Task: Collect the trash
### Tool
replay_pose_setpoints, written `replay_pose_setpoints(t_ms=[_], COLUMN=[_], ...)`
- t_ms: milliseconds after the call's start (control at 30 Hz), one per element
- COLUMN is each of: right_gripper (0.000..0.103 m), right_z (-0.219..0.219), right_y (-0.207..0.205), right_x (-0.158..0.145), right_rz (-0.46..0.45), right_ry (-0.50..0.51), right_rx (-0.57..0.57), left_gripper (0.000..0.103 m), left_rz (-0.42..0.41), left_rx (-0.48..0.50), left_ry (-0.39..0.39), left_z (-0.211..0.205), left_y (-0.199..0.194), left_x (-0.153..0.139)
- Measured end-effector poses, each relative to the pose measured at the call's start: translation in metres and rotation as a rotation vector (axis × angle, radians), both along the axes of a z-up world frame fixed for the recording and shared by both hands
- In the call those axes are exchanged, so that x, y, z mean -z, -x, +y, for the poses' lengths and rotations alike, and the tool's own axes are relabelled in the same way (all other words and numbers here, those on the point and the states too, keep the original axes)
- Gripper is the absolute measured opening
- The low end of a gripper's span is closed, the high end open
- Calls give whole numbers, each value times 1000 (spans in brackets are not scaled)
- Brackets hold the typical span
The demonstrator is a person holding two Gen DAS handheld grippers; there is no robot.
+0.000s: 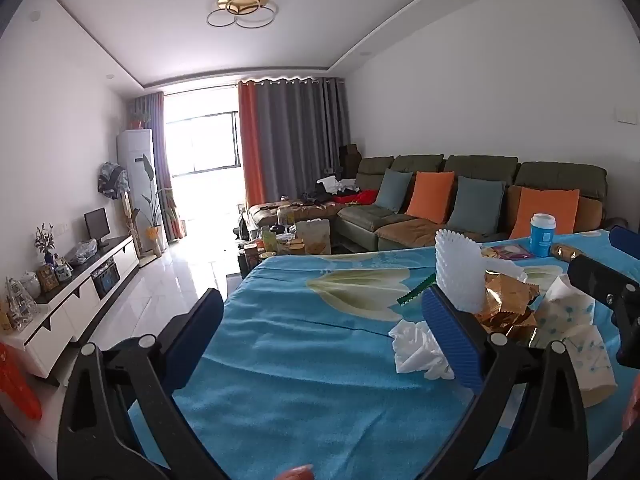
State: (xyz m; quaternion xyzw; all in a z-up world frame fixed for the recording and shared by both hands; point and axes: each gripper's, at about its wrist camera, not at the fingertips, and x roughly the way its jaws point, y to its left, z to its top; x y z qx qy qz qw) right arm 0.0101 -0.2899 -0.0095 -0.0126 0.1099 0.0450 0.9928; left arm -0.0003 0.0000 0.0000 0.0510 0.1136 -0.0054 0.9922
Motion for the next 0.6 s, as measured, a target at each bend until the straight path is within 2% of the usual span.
replay_pose_setpoints(t_ms=[167, 400, 600], right_gripper=[96, 96, 96], right_z=[-2, -2, -3], right_y=[4, -2, 3], right_x=[-1, 3, 1], right_rz=[20, 9, -8], right_ry=[-4, -6, -6], right_rx=[2, 10, 12], left_gripper=[98, 98, 98], left_rz=[8, -26, -41], left_rx=[5, 6, -2], left_ry=[13, 20, 22], left_z=[2, 11, 3], left_y=[-2, 7, 8], left_x=[0, -6, -6])
